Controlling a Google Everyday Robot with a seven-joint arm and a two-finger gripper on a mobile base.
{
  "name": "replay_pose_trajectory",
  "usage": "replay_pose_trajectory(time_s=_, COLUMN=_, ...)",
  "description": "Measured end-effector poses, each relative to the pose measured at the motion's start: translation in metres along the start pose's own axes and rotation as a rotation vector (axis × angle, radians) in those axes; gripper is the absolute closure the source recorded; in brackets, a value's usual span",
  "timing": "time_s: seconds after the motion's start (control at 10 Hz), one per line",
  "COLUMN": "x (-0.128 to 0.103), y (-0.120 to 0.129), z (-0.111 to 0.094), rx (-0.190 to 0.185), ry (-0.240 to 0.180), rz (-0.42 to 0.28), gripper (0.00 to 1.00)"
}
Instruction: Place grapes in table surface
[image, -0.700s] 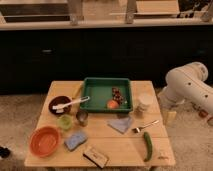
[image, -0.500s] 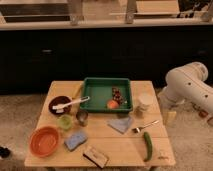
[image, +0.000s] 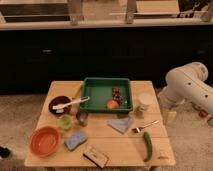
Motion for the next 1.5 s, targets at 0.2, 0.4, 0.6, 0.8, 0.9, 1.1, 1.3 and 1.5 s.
replay_pose_trajectory(time_s=0.2, x=0.000, y=0.000, z=0.000, rx=0.000, ry=0.000, rz=0.000, gripper=0.20)
replay_pose_trajectory(time_s=0.4, x=0.000, y=0.000, z=0.000, rx=0.000, ry=0.000, rz=0.000, gripper=0.20)
replay_pose_trajectory(time_s=0.6, x=0.000, y=0.000, z=0.000, rx=0.000, ry=0.000, rz=0.000, gripper=0.20)
replay_pose_trajectory(time_s=0.8, x=-0.002, y=0.001, z=0.000, rx=0.002, ry=0.004, rz=-0.015, gripper=0.20)
replay_pose_trajectory(time_s=0.9, x=-0.010, y=-0.001, z=0.000, rx=0.006, ry=0.006, rz=-0.043, gripper=0.20)
replay_pose_trajectory(time_s=1.1, x=-0.040, y=-0.003, z=0.000, rx=0.012, ry=0.011, rz=-0.103, gripper=0.20)
replay_pose_trajectory(time_s=1.3, x=-0.050, y=-0.004, z=0.000, rx=0.019, ry=0.015, rz=-0.137, gripper=0.20)
replay_pose_trajectory(time_s=1.5, x=-0.051, y=-0.006, z=-0.001, rx=0.027, ry=0.018, rz=-0.185, gripper=0.20)
